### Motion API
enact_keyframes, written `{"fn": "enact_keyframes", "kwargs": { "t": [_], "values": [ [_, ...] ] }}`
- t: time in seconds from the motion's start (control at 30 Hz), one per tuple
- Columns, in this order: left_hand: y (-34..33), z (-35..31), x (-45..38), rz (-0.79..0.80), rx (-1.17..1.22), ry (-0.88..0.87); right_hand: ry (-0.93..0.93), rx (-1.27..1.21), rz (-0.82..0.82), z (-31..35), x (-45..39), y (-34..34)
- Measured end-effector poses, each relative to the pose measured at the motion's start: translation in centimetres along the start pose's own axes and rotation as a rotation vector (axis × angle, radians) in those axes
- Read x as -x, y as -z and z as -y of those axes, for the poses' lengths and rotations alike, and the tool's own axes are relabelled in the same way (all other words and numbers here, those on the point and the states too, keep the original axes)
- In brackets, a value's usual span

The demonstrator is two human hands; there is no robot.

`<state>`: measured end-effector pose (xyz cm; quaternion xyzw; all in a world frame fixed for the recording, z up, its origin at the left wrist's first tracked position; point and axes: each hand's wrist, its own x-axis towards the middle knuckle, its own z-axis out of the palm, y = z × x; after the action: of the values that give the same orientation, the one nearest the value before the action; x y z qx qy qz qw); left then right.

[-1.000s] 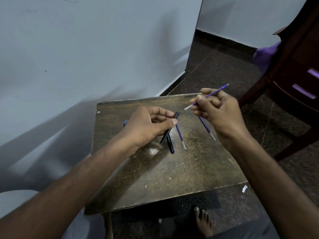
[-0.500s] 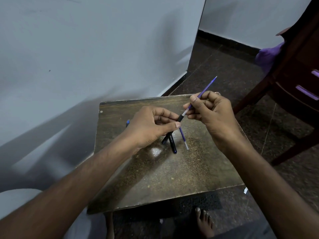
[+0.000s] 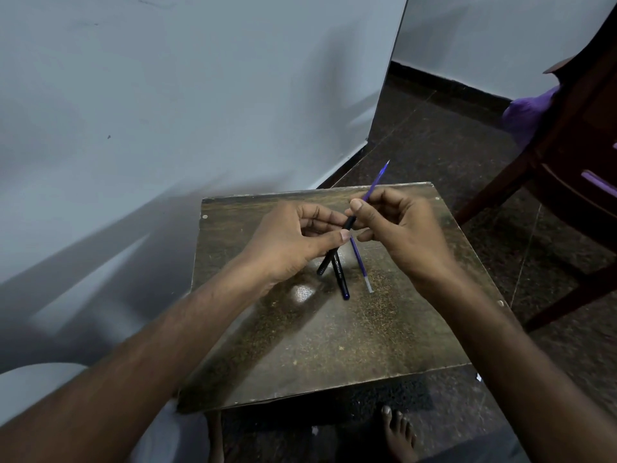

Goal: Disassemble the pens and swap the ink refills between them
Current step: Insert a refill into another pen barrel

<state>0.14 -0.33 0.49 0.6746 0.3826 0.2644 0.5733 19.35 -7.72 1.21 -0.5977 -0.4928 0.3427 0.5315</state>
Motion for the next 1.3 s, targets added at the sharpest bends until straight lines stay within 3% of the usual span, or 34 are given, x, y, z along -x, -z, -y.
{"fn": "enact_keyframes", "kwargs": {
  "t": [0.13, 0.23, 0.47, 0.67, 0.93, 1.13, 1.3],
  "values": [
    [1.9, -0.4, -0.6, -0.109, 0.010, -0.035, -0.022, 0.079, -0.043, 0.1, -0.1, -0.6],
    [3.8, -0.4, -1.3, -0.245, 0.014, -0.039, 0.073, 0.435, -0.042, -0.3, 0.0, -1.9],
    [6.5, -0.8, -1.7, -0.375, 0.045, -0.025, 0.318, 0.907, 0.173, -0.6, -0.1, -6.2],
    [7.1, -0.9, -1.6, -0.402, 0.048, -0.006, 0.360, 1.031, 0.268, -0.8, -0.3, -9.1],
    [7.3, -1.1, -1.7, -0.404, 0.072, -0.005, 0.362, 1.199, 0.260, -0.8, -0.3, -11.1],
    [7.5, -0.9, -1.5, -0.406, 0.035, 0.003, 0.436, 1.134, 0.338, -0.8, 0.0, -11.4],
    [7.5, -0.8, -1.3, -0.389, 0.034, 0.000, 0.569, 1.110, 0.503, -0.8, 1.1, -10.7]
  ]
}}
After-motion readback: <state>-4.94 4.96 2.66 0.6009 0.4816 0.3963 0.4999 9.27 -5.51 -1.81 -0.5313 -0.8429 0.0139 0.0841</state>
